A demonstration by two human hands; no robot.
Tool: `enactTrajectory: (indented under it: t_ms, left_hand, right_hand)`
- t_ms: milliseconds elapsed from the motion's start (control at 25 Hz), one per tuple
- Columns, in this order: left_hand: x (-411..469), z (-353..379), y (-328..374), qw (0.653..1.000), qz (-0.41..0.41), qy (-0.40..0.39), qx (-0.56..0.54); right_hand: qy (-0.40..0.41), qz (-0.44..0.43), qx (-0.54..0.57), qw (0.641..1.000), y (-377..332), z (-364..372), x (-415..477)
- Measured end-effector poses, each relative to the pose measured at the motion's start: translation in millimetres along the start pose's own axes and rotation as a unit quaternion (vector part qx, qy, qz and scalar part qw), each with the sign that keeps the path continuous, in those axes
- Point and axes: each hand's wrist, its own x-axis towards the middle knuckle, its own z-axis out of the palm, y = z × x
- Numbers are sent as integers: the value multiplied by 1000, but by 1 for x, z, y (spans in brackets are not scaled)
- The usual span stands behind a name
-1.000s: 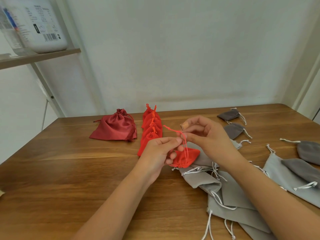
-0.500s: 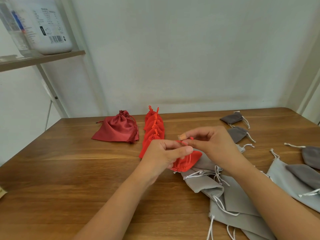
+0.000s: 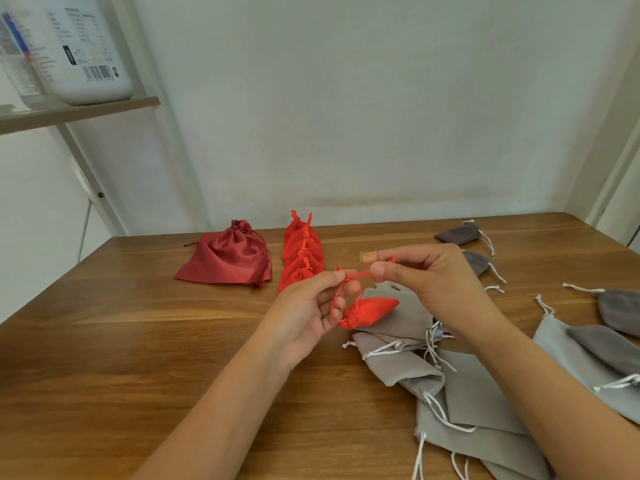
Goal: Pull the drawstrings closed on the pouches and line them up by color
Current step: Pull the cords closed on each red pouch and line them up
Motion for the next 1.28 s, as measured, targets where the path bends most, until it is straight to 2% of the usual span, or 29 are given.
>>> enactTrajectory:
  t_ms: [160, 360, 480, 640, 760, 840, 960, 1120, 1280]
  left_hand:
    - [0, -1, 3, 999, 16, -28, -41]
    - [0, -6, 8, 997, 30, -49, -41]
    - [-3, -4, 11, 995, 41, -71, -60]
    - [-6, -4, 14, 991, 57, -105, -56]
    - [-4, -11, 14, 985, 57, -157, -49]
    - [-4, -17, 17, 983, 64, -173, -4]
    - [-8, -22, 25, 977, 94, -146, 125]
    - [-8, -17, 23, 956, 169, -81, 225]
    - [-3, -17, 15, 907, 279, 31, 313]
  right_hand:
    - [-86, -5, 33, 996, -3, 0, -3]
    - [-64, 9, -161, 985, 8, -2, -1]
    - [-99, -15, -212, 972, 11, 3, -1]
    - [-83, -59, -179, 978, 17, 8, 0]
    - [-98, -34, -105, 989, 18, 7, 1]
    - [-118, -6, -31, 993, 15, 7, 0]
    - [-143, 23, 34, 989, 11, 8, -1]
    - [-155, 35, 0, 987, 16, 6, -1]
    - [-129, 33, 8, 991, 17, 4, 0]
